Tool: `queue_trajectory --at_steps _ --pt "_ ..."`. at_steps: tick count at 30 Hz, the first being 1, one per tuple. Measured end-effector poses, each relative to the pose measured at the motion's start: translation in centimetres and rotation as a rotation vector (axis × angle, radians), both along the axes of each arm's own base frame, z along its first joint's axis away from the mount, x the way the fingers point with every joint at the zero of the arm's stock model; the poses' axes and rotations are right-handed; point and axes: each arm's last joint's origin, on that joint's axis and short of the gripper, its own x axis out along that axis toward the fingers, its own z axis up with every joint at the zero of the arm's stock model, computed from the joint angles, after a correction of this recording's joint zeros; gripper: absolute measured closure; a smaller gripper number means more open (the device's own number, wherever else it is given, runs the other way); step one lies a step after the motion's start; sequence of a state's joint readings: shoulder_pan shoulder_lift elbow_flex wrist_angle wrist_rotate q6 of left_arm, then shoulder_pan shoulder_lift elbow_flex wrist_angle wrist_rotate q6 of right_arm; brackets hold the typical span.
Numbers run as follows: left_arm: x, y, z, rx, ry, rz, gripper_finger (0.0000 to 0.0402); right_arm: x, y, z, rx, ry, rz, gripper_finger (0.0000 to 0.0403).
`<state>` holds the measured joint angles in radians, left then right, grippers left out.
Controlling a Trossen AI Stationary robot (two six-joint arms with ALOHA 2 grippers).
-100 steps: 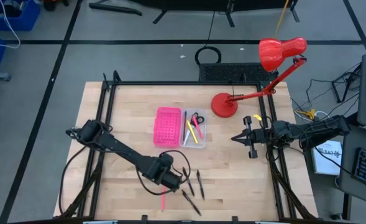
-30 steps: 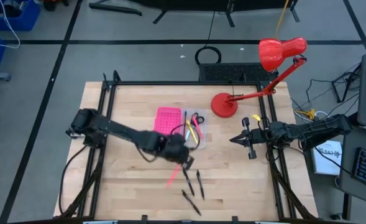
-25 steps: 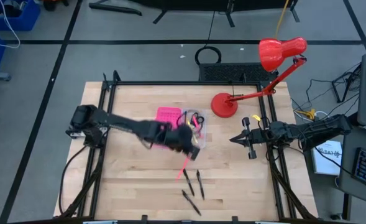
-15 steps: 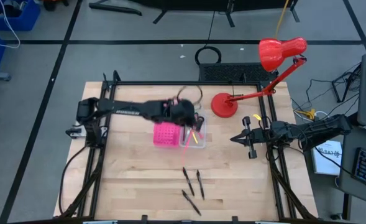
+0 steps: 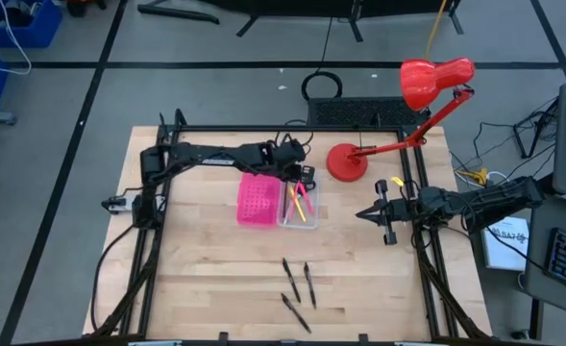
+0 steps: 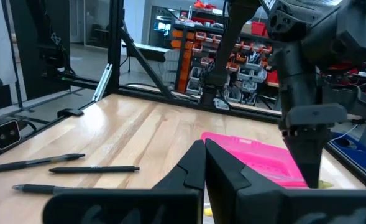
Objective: Pick & place school supplies into a supply box
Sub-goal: Put the pink supply into the pink supply box
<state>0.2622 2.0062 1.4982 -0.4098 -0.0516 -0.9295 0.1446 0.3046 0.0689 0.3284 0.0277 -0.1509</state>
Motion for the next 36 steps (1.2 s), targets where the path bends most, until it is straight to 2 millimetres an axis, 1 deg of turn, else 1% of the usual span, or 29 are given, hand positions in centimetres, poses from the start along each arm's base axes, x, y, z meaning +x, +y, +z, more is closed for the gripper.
queue_trajectory --at_steps 3,8,15,17,22,25,30,36 --pt "-0.1 0.4 -0.3 -0.007 0.017 0.014 0.0390 0.0 0.0 0.0 0.000 0.002 0.001 0.0403" --pt "-0.2 0.3 -0.3 -0.017 0.022 0.022 0.0386 0.0 0.0 0.0 -0.001 0.004 0.002 0.0403" --pt "-1.2 0.4 -0.9 -0.064 0.131 0.028 0.0389 0.0 0.0 0.0 0.001 -0.002 0.002 0.0403" --pt "-1.2 0.4 -0.9 -0.067 0.128 0.031 0.0376 0.0 0.0 0.0 0.001 -0.002 0.002 0.0403" --pt "-1.3 0.4 -1.0 -0.074 0.134 0.043 0.0326 0.0 0.0 0.0 0.001 -0.003 0.002 0.0403" --pt "-1.3 0.3 -1.0 -0.077 0.134 0.058 0.0307 0.0 0.0 0.0 0.001 -0.003 0.002 0.0403" --pt "-1.3 0.3 -1.0 -0.086 0.131 0.049 0.0286 0.0 0.0 0.0 0.001 -0.002 0.003 0.0403" --pt "-1.2 0.3 -1.0 -0.085 0.128 0.024 0.0275 0.0 0.0 0.0 0.001 0.000 0.002 0.0403"
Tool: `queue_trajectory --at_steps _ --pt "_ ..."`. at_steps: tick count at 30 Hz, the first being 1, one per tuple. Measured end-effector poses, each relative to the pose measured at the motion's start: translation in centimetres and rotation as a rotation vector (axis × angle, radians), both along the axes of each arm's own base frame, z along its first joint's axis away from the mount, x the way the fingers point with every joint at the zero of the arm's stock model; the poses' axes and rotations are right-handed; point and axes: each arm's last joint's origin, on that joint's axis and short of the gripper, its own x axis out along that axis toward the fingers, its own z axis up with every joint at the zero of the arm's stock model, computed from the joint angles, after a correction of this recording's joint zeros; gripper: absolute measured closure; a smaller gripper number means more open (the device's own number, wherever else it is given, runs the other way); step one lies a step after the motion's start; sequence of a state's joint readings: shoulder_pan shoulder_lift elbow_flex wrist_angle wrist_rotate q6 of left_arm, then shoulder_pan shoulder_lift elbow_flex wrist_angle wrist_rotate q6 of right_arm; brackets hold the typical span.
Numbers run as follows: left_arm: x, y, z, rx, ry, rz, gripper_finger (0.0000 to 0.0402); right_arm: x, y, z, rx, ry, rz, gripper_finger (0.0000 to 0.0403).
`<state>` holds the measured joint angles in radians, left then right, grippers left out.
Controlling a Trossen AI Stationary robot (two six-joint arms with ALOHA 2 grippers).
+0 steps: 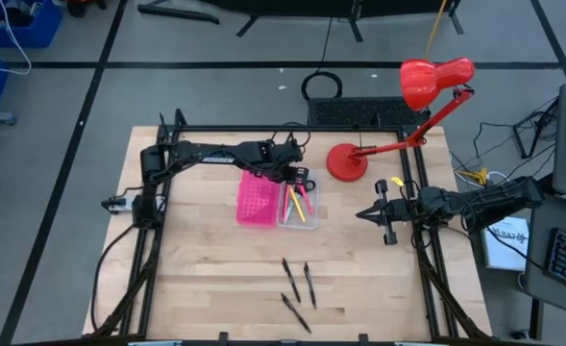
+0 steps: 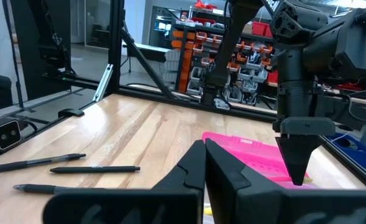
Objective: Pick & place school supplies into a supply box
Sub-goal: Put the pink supply into the pink supply box, then put the top right black ballpen into the pink supply box
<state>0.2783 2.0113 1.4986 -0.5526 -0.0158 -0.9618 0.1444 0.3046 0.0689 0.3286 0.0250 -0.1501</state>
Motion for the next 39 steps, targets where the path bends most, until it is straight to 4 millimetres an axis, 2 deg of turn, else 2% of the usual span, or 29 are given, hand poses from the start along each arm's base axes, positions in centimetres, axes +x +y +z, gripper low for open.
queue_trajectory --at_steps 6,16,24,30,36,39 --pt "0.1 0.0 0.5 -0.006 0.003 -0.008 0.0273 0.0 0.0 0.0 0.000 0.001 0.000 0.0403" --pt "0.4 0.3 4.4 0.069 0.050 -0.002 0.0273 0.0 0.0 0.0 -0.001 0.004 0.000 0.0403" --pt "0.4 -0.2 3.8 0.086 0.073 -0.016 0.0273 0.0 0.0 -0.1 0.006 0.010 0.001 0.0403" --pt "0.7 -1.6 2.9 0.222 0.120 -0.175 0.0272 0.0 0.0 -0.1 0.006 0.011 0.001 0.0403" --pt "1.4 -2.6 3.2 0.303 0.088 -0.293 0.0272 0.0 0.0 -0.1 0.005 0.009 0.001 0.0403" --pt "1.7 -2.6 4.0 0.321 0.073 -0.344 0.0272 0.0 0.0 -0.1 0.005 0.008 0.001 0.0403"
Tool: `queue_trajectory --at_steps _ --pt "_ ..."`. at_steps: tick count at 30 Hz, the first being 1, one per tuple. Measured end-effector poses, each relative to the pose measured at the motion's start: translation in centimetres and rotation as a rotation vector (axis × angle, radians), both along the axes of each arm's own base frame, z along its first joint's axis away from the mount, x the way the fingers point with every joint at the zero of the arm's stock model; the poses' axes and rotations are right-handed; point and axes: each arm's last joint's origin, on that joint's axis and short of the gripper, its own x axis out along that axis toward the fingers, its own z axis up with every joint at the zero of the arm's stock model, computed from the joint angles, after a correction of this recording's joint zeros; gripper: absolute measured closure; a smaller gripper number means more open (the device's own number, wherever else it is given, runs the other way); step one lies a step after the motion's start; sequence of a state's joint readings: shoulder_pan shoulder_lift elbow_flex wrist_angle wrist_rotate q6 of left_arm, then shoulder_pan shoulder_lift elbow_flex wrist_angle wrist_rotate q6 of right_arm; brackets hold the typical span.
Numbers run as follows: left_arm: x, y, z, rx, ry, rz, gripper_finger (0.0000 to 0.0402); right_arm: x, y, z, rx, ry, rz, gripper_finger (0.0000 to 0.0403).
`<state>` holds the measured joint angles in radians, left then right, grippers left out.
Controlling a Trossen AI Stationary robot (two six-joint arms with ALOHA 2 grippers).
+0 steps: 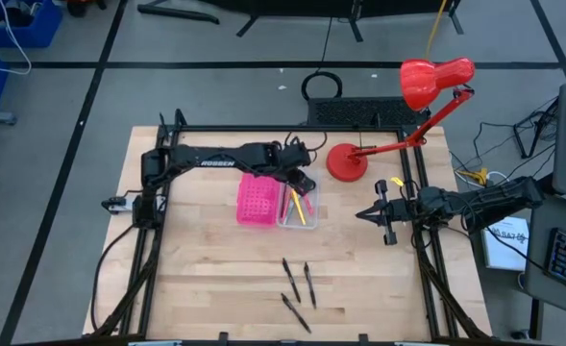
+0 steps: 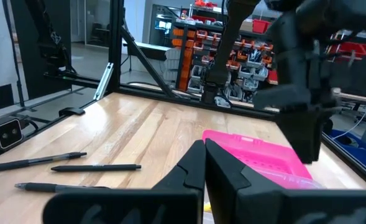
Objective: Pick & place school supplies into a supply box
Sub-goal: Put the top right black ballpen into the pink supply box
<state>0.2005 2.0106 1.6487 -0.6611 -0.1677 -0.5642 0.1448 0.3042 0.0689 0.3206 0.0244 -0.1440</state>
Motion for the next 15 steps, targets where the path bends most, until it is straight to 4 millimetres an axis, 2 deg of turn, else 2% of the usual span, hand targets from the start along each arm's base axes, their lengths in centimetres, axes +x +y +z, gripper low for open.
queue_trajectory --at_steps 3,7,11,15 --pt "0.0 -0.5 1.1 -0.012 0.033 -0.122 0.0272 0.0 0.0 0.0 -0.001 0.001 -0.001 0.0403" --pt "-1.2 -2.4 3.2 0.030 0.086 -0.192 0.0277 0.0 0.0 -0.2 -0.005 0.019 0.000 0.0403" --pt "-4.0 -3.6 7.5 0.132 0.051 -0.179 0.0320 0.0 0.0 -0.4 -0.015 0.041 0.001 0.0403" --pt "-8.3 -4.5 13.3 0.296 -0.084 -0.084 0.0387 0.0 0.0 -0.7 -0.012 0.074 0.004 0.0403"
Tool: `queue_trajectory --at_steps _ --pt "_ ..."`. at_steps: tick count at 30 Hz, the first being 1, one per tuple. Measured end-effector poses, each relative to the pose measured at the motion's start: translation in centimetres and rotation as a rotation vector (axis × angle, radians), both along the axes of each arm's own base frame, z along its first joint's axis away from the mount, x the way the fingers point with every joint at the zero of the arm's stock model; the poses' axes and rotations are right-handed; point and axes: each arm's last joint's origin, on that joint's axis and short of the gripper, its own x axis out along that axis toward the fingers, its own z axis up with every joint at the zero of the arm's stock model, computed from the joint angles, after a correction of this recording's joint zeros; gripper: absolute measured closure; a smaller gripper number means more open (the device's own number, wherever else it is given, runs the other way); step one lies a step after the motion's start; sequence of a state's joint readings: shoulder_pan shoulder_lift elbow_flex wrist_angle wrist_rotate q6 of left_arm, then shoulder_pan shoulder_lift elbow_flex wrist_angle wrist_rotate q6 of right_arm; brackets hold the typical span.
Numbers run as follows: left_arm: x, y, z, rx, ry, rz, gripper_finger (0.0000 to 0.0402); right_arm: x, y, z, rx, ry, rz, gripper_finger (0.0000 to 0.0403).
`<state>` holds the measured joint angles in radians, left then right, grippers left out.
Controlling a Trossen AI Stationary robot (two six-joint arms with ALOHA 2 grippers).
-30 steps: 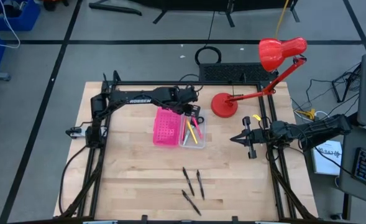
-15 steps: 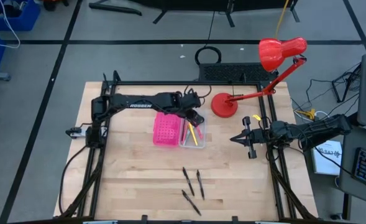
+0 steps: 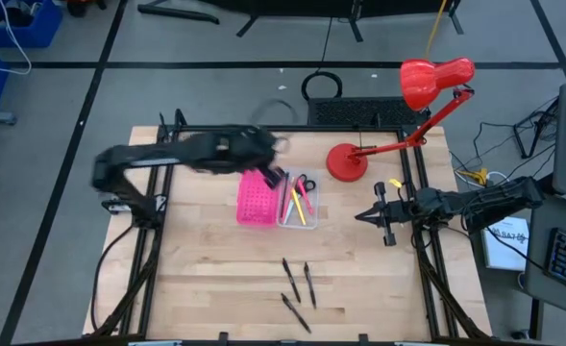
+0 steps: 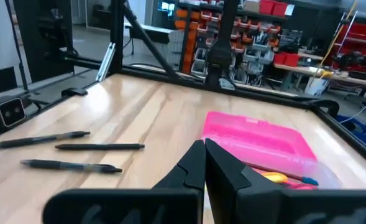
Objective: Pick & place school supplies into a supply box
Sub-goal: Put the top right black ballpen into the pink supply box
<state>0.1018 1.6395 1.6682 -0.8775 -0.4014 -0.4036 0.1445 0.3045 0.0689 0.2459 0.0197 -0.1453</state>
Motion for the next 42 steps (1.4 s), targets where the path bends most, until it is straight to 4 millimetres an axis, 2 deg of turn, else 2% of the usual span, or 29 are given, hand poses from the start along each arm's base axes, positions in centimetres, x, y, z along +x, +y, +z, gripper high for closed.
queue_trajectory --at_steps 2,4,6,9,12,15,20,25,28,31,35,37,42 --pt "-2.7 -0.7 2.7 0.072 -0.107 0.071 0.0393 0.0 0.1 0.0 0.010 -0.002 0.022 0.0403" --pt "-5.0 -1.6 4.0 0.122 -0.179 0.138 0.0391 0.0 0.2 0.1 0.019 -0.007 0.065 0.0403" --pt "-7.2 -2.7 4.6 0.159 -0.215 0.161 0.0395 -0.1 0.3 0.1 0.035 -0.005 0.111 0.0403" --pt "-10.1 -4.6 4.2 0.244 -0.255 0.144 0.0396 -0.1 0.5 0.1 0.058 0.000 0.170 0.0403" --pt "-12.3 -5.9 2.5 0.324 -0.259 0.019 0.0398 -0.1 0.6 0.1 0.083 0.004 0.198 0.0403" --pt "-13.7 -6.4 0.0 0.342 -0.286 -0.100 0.0397 -0.1 0.6 0.3 0.067 -0.012 0.203 0.0403" --pt "-16.6 -5.2 -3.4 0.340 -0.393 -0.101 0.0398 -0.2 0.7 0.3 -0.016 -0.032 0.255 0.0403" --pt "-18.3 -5.3 -6.7 0.400 -0.445 -0.457 0.0399 -0.2 0.7 0.3 -0.082 -0.049 0.261 0.0403" --pt "-19.5 -4.9 -7.9 0.423 -0.513 -0.468 0.0399 -0.2 0.7 0.3 -0.097 -0.059 0.260 0.0403" --pt "-20.4 -4.7 -9.2 0.366 -0.599 -0.446 0.0399 -0.2 0.7 0.4 -0.143 -0.083 0.261 0.0403" --pt "-21.0 -5.1 -12.2 0.303 -0.554 -0.512 0.0399 -0.2 0.7 0.7 -0.255 -0.142 0.255 0.0403" --pt "-21.3 -5.2 -13.2 0.358 -0.545 -0.538 0.0400 -0.2 0.7 0.9 -0.283 -0.164 0.253 0.0403" --pt "-21.7 -5.3 -13.8 0.561 -0.720 -0.666 0.0400 -0.2 0.7 1.3 -0.288 -0.212 0.250 0.0403"
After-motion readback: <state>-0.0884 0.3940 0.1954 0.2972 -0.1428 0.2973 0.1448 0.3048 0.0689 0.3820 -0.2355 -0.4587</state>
